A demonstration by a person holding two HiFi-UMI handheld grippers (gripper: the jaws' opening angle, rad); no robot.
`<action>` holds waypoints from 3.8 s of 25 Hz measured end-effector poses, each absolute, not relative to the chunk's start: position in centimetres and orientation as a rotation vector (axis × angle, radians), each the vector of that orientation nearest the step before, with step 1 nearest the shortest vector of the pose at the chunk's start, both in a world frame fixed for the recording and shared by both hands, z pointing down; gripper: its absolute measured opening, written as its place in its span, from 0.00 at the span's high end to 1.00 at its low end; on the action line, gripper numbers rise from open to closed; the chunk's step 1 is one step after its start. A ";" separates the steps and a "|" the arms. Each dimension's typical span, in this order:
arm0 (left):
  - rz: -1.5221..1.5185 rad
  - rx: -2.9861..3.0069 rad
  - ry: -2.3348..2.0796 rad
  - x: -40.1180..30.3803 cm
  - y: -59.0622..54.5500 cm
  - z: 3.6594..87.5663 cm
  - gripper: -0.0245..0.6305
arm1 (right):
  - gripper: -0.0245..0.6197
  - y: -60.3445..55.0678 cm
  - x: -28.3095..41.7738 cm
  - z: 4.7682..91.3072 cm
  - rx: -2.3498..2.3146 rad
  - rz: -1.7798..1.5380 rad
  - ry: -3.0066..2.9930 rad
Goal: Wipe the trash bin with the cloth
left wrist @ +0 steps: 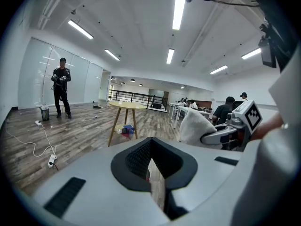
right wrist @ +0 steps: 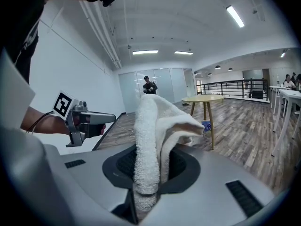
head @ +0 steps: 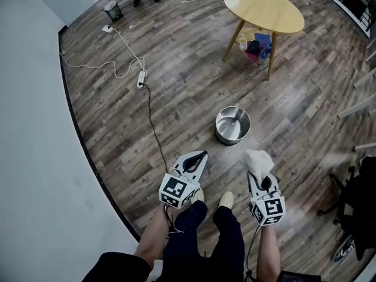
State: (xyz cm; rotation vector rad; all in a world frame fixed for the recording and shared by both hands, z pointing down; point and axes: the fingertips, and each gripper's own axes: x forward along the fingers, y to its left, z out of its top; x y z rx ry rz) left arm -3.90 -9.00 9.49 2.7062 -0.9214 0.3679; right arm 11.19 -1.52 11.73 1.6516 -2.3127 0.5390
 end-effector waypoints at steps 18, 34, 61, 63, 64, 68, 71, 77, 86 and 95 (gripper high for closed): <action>0.270 2.789 -0.985 -0.6 -14.7 36.6 0.96 | 0.83 -6.2 12.2 40.8 1.624 0.429 -2.426; 0.203 2.859 -0.994 -1.5 -15.4 51.9 0.96 | 0.83 -8.2 9.5 56.4 1.589 0.322 -2.520; 0.195 2.839 -1.127 -6.4 -16.9 56.5 0.96 | 0.83 -16.2 -1.4 63.0 1.299 0.212 -2.597; 0.200 2.841 -1.135 -6.6 -16.9 56.4 0.96 | 0.83 -17.4 -1.5 63.9 1.313 0.209 -2.550; 0.200 2.842 -1.137 -6.6 -16.9 56.4 0.96 | 0.83 -17.9 -1.3 64.2 1.323 0.203 -2.527; 0.200 2.843 -1.136 -6.2 -17.0 56.4 0.96 | 0.83 -18.9 0.3 64.5 1.379 0.164 -2.474; 0.198 2.836 -1.130 -5.9 -17.0 56.9 0.96 | 0.83 -18.6 1.2 64.2 1.403 0.159 -2.469; 0.201 2.838 -1.110 -5.2 -16.8 57.3 0.96 | 0.83 -17.2 4.4 63.3 1.490 0.160 -2.453; 0.178 2.833 -1.125 -6.0 -16.7 56.9 0.96 | 0.83 -14.7 11.4 62.6 1.631 0.110 -2.391; 0.181 2.829 -1.116 -6.5 -16.1 57.2 0.96 | 0.83 -13.8 17.1 62.9 1.753 0.126 -2.309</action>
